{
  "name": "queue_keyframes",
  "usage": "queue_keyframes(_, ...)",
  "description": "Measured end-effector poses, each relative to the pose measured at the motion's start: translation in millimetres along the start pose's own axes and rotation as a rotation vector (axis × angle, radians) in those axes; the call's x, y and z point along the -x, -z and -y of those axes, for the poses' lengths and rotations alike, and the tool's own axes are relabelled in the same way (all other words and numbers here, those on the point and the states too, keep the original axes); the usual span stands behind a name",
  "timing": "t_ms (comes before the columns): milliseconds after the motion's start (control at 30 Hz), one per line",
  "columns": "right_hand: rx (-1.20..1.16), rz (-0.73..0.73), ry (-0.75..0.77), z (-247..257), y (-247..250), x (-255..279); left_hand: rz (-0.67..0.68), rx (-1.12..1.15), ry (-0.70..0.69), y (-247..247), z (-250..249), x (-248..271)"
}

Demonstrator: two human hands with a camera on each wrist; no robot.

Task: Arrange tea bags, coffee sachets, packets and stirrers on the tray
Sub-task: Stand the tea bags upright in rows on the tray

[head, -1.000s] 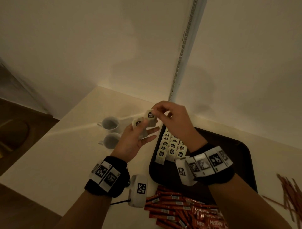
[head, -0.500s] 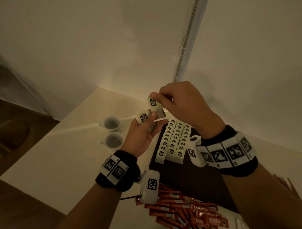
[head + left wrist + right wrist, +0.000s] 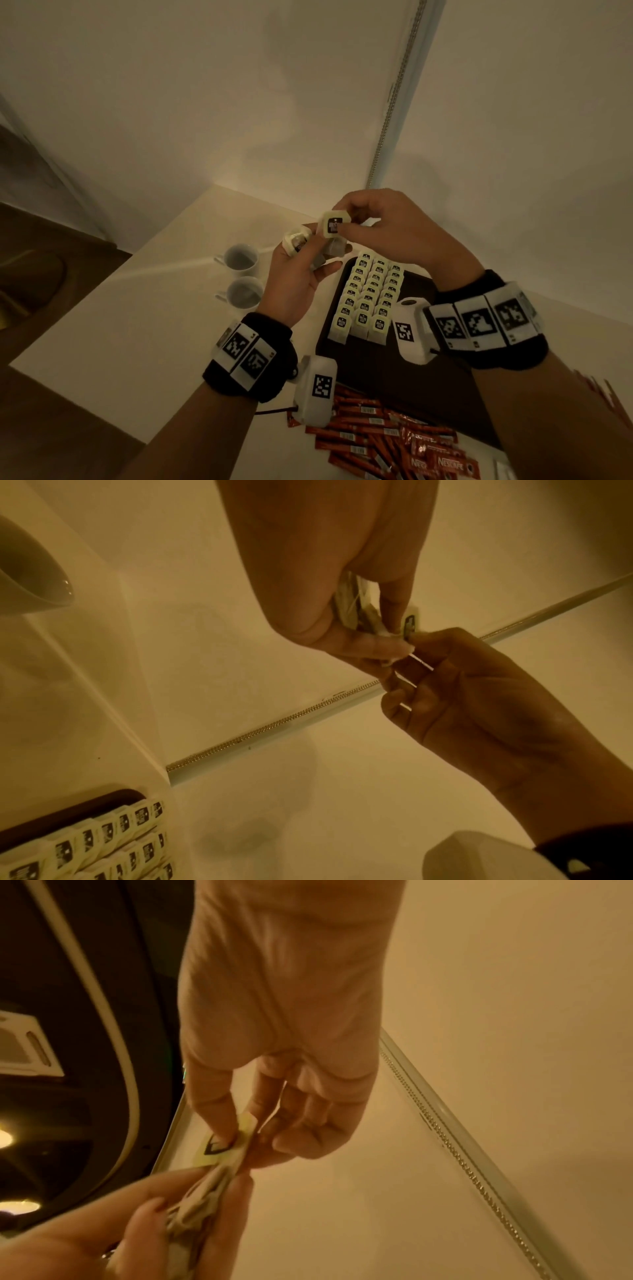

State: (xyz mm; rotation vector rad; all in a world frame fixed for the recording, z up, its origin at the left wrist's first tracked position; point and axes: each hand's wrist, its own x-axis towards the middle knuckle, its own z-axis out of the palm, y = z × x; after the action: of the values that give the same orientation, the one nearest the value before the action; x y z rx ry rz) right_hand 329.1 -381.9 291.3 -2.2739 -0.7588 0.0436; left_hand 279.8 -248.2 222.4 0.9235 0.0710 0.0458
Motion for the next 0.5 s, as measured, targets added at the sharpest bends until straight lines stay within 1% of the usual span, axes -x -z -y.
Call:
queue_keyframes(133, -0.117, -0.029, -0.019, 1.5, -0.7, 1.4, -0.003, -0.009, -0.012, -1.4, -0.3, 2.4)
queue_keyframes(233, -0.137, -0.070, -0.036, 2.6, -1.0, 2.1, 0.000, -0.016, -0.019, -3.2, 0.2, 4.1)
queue_keyframes(300, -0.178, -0.016, -0.049, 2.0, 1.1, 3.7, -0.020, 0.004, -0.022, -3.8, 1.1, 3.5)
queue_keyframes(367, -0.202, 0.060, -0.024, -0.4, 3.3, 6.5, -0.040, 0.035, -0.024, -3.6, 1.9, 2.8)
queue_keyframes(400, -0.199, 0.067, -0.010, -1.6, 3.3, 7.7, -0.049, 0.046, -0.024, -3.1, 2.1, 2.7)
queue_keyframes(500, -0.116, -0.006, 0.008, -3.2, 1.5, 7.4, -0.052, 0.049, -0.025, -2.9, 2.7, 2.4)
